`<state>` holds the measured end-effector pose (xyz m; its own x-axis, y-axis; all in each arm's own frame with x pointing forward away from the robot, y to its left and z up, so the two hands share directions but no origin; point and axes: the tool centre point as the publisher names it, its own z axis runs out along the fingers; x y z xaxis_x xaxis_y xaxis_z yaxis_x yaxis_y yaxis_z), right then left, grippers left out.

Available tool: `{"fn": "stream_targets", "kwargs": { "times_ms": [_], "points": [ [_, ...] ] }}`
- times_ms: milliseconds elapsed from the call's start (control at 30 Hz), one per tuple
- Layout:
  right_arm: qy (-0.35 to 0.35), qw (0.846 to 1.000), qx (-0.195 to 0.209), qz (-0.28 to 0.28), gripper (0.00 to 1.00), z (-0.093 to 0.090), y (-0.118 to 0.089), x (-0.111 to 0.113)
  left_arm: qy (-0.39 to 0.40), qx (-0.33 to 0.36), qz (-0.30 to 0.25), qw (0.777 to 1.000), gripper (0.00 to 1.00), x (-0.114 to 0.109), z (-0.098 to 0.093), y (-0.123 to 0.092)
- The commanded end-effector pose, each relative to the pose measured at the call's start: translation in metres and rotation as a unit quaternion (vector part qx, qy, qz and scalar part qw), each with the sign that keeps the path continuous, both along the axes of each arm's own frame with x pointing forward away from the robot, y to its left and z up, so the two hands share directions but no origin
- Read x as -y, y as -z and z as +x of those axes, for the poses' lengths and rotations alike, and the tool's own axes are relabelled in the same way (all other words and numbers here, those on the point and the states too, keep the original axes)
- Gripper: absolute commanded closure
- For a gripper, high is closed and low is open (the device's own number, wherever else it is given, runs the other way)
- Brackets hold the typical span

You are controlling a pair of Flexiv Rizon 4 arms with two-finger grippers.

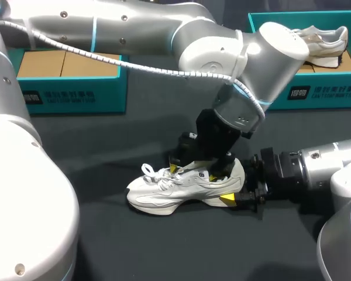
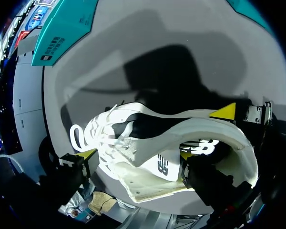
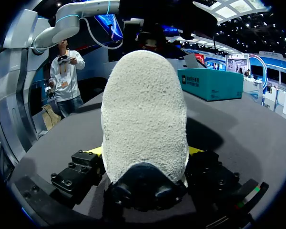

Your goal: Take the shoe out of the shoebox, open the shoe tongue, remove and reinsert the insole, then place the shoe into the shoebox

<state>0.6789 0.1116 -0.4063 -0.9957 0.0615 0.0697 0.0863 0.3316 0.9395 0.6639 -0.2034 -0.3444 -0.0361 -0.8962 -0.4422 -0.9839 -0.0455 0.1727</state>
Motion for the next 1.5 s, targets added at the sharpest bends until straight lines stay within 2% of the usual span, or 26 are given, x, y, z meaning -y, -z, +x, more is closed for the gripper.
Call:
{"fn": "stream_targets", "kwargs": {
  "times_ms": [33, 167, 267, 367, 533, 700, 833, 1033, 1233, 1500],
  "points": [
    [0.000, 1.000, 0.000, -0.002, 1.00, 0.000, -0.001, 0.000, -0.007, 0.011, 0.004, 1.000, 0.00, 0.000, -0.005, -0.004],
    [0.000, 1.000, 0.000, -0.002, 1.00, 0.000, -0.001, 0.000, -0.006, 0.006, 0.003, 1.000, 0.06, -0.003, -0.005, -0.007],
    [0.000, 1.000, 0.000, -0.002, 1.00, 0.000, -0.001, 0.000, -0.006, 0.005, 0.001, 1.000, 0.24, -0.003, -0.005, -0.010],
    [0.000, 1.000, 0.000, -0.002, 1.00, 0.000, -0.001, 0.000, -0.005, 0.005, -0.001, 1.000, 0.31, -0.003, -0.005, -0.014],
    [0.000, 1.000, 0.000, -0.002, 1.00, 0.000, -0.001, 0.000, -0.004, 0.006, -0.005, 1.000, 0.50, -0.005, -0.004, -0.019],
    [0.000, 1.000, 0.000, -0.002, 1.00, 0.000, -0.001, 0.000, -0.002, 0.008, -0.008, 1.000, 0.57, -0.006, -0.003, -0.023],
    [0.000, 1.000, 0.000, -0.002, 1.00, 0.000, -0.001, 0.000, -0.003, 0.009, -0.013, 1.000, 0.69, -0.008, -0.002, -0.026],
    [0.000, 1.000, 0.000, -0.002, 1.00, 0.000, -0.001, 0.000, -0.005, 0.009, -0.028, 1.000, 1.00, -0.014, 0.001, -0.030],
    [0.000, 1.000, 0.000, -0.002, 1.00, 0.000, -0.001, 0.000, -0.017, 0.007, -0.069, 0.997, 1.00, -0.030, 0.003, -0.039],
    [0.000, 1.000, 0.000, -0.002, 1.00, 0.000, -0.001, 0.000, -0.042, 0.003, -0.154, 0.987, 1.00, -0.071, 0.006, -0.050]
  ]
}}
